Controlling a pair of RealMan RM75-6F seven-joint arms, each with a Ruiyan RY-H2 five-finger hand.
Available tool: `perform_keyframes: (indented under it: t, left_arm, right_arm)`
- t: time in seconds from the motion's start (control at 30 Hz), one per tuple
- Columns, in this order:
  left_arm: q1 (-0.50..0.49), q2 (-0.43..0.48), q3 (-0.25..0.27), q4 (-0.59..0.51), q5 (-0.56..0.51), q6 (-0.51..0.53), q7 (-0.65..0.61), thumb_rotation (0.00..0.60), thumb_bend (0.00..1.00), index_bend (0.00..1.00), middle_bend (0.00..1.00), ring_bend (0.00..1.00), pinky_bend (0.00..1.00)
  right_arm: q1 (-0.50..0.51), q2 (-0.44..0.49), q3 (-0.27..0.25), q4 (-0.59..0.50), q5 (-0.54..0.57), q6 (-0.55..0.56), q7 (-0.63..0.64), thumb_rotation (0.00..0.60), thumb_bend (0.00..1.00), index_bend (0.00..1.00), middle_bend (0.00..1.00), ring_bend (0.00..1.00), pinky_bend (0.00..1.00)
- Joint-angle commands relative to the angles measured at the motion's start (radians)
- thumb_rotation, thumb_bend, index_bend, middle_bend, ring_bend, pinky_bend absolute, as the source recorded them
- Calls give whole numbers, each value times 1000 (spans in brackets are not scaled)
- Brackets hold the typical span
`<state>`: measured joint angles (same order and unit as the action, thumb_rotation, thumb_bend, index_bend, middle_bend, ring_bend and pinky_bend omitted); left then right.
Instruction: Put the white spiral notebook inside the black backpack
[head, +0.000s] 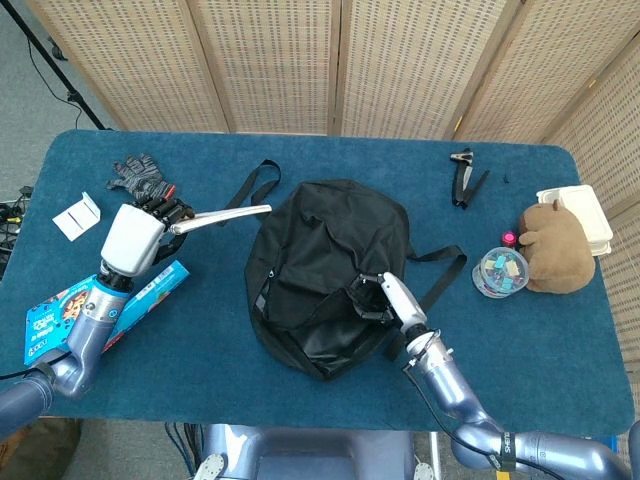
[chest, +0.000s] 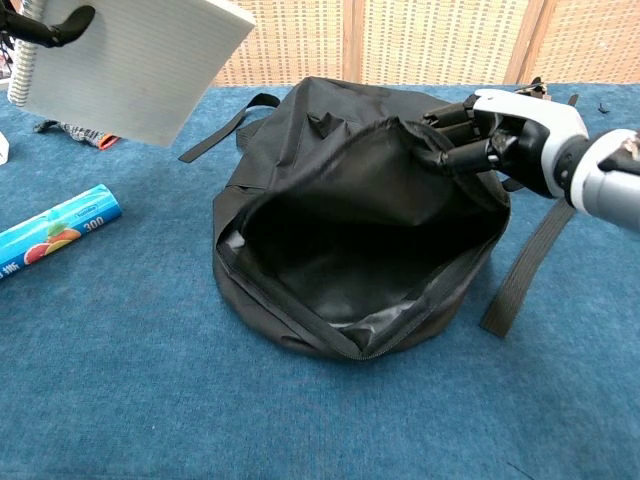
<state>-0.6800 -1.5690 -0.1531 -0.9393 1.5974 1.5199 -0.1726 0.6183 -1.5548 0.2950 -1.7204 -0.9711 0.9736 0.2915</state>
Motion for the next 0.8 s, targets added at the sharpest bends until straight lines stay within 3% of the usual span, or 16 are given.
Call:
perform_keyframes:
  t: [0.03, 0.3, 0.8]
  left_arm:
    - [16, 11, 12, 17, 31, 50, -59, 600, 560, 749, 590, 584, 650]
    - [50, 43, 58, 11, 115, 173, -186, 600, 560, 750, 591, 584, 649]
    - [152, 93, 100, -84, 184, 365, -321, 600, 561, 754, 594, 586, 650]
  right_arm:
    - [24, -7, 66, -8, 118, -14, -32, 600, 579, 586, 505, 338, 464]
    - [53, 6, 128, -17, 238, -9, -76, 600, 585, 588, 506, 338, 464]
    - [95, 13, 153, 56, 317, -29, -137, 600, 586, 589, 506, 331, 463]
